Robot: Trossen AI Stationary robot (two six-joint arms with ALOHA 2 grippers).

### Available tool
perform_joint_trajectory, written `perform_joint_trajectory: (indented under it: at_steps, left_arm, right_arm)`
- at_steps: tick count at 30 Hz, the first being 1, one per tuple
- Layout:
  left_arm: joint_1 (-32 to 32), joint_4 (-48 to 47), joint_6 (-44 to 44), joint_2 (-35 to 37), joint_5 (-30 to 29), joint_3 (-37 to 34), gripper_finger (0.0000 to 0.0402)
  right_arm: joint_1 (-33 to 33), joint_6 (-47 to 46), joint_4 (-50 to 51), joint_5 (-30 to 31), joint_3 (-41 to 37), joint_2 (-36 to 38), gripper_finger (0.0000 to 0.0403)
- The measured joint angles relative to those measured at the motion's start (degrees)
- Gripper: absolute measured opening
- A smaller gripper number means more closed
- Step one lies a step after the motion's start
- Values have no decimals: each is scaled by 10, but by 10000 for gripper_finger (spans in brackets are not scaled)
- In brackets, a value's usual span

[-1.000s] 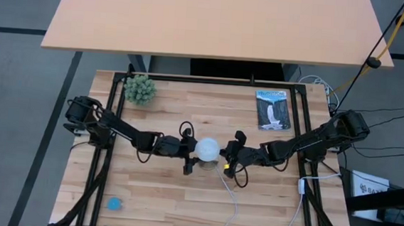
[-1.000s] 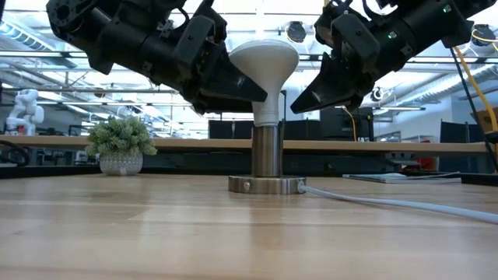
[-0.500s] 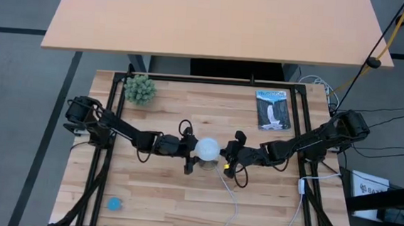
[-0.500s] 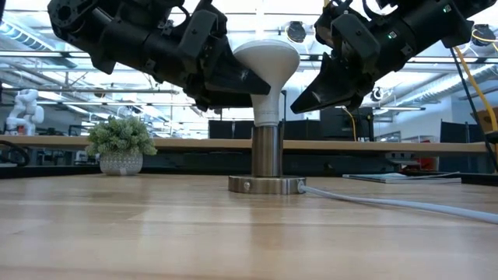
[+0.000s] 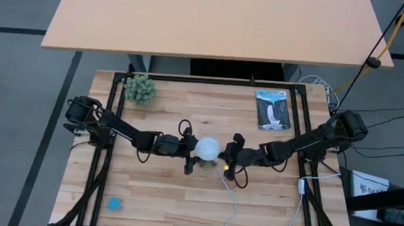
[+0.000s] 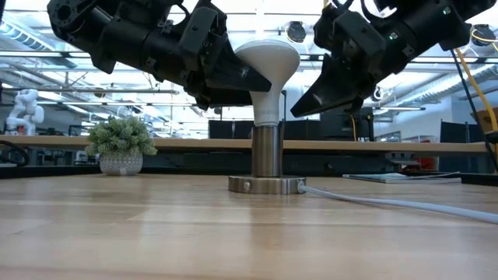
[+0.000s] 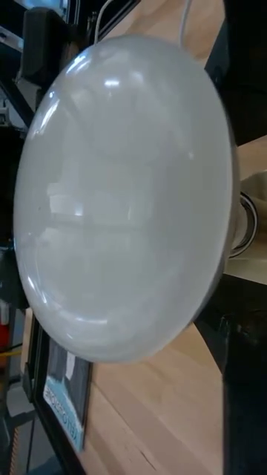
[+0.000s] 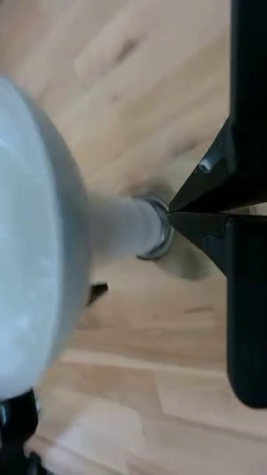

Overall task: Screw lightbulb
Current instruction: Insert the white lightbulb into the desk lamp

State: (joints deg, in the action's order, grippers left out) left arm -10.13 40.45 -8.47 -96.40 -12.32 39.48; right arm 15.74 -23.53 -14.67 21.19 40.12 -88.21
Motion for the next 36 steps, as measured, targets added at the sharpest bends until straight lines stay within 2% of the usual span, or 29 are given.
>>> perform_joint_trajectory:
  at_steps: [3,9,14,17,19,28,30,36]
  left_arm:
    - [0,0,0,0,0,0,247]
    - [0,-9,1,0,0,0,247]
    - [0,-9,2,0,0,0,247]
    - [0,-9,5,0,0,0,247]
    - [0,-9,14,0,0,0,247]
    - [0,-9,16,0,0,0,247]
    - [0,-9,17,0,0,0,247]
    - [0,-9,17,0,0,0,247]
  right_arm:
    - [5,-4,-80,2,-26,-25,0]
    - [4,-42,-262,57,-95,-82,0]
    - [-4,-11,-343,69,-107,-96,0]
    - [-5,7,-363,96,-107,-97,0]
    - [-5,19,-376,89,-107,-97,0]
    - [-4,45,-373,-47,-107,-97,0]
    - [-4,42,-368,-37,-107,-97,0]
    - [-5,28,-361,61,-107,-97,0]
